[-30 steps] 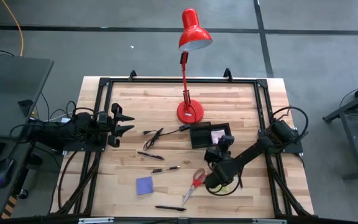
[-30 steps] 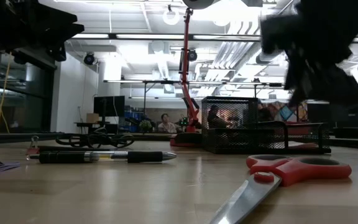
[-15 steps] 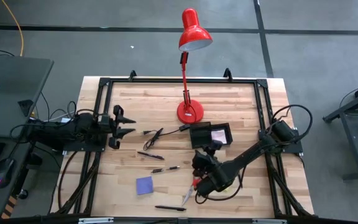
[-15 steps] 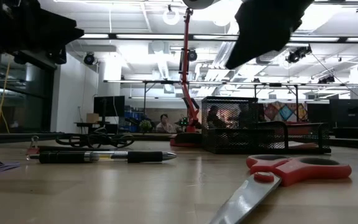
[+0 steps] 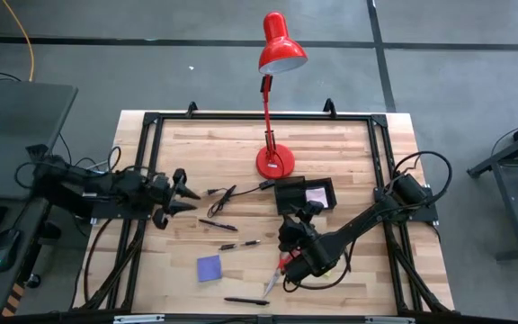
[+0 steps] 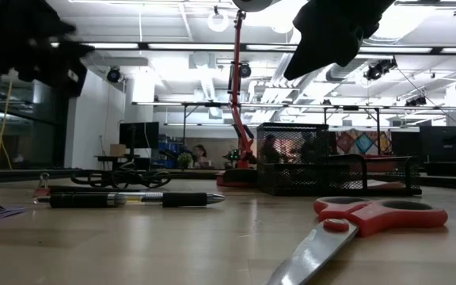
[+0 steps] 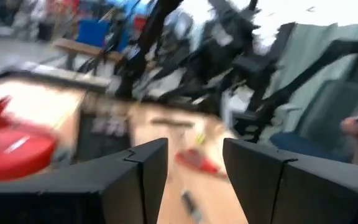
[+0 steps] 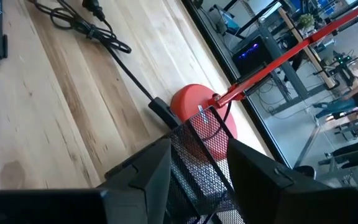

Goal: Pick and place office supplies into organizer
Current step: Put the purple sticky notes into the desk organizer

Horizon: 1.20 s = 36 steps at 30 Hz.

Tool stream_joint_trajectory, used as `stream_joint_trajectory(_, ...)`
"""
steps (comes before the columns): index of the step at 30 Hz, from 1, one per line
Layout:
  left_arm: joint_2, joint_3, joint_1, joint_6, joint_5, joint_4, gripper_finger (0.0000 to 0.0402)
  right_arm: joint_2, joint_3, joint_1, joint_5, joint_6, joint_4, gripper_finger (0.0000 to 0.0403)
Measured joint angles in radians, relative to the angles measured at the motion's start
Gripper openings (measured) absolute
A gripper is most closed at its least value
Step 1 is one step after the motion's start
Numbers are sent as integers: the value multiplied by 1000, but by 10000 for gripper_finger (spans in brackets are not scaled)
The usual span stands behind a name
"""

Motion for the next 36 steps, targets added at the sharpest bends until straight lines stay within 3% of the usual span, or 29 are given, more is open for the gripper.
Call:
stream_joint_trajectory(10, 193, 15, -340, 191, -273, 267, 145, 1, 0, -20, 1, 8, -1, 156)
stream_joint_trajectory(19, 561, 251, -621, 316, -788, 202, 145, 1, 0, -49, -12, 11, 29, 149)
stream_joint_trajectory(24, 791, 406, -715, 73, -943, -58, 145, 2, 0, -48, -86, 13, -9, 152)
stream_joint_trajectory(30, 1056, 542, -788, -258, -930, -225, 145, 2, -1, -20, -164, 61, -100, 162)
stream_joint_trajectory(36, 1312, 719, -845, -397, -936, -366, 145, 2, -1, 16, -143, 70, -70, 158)
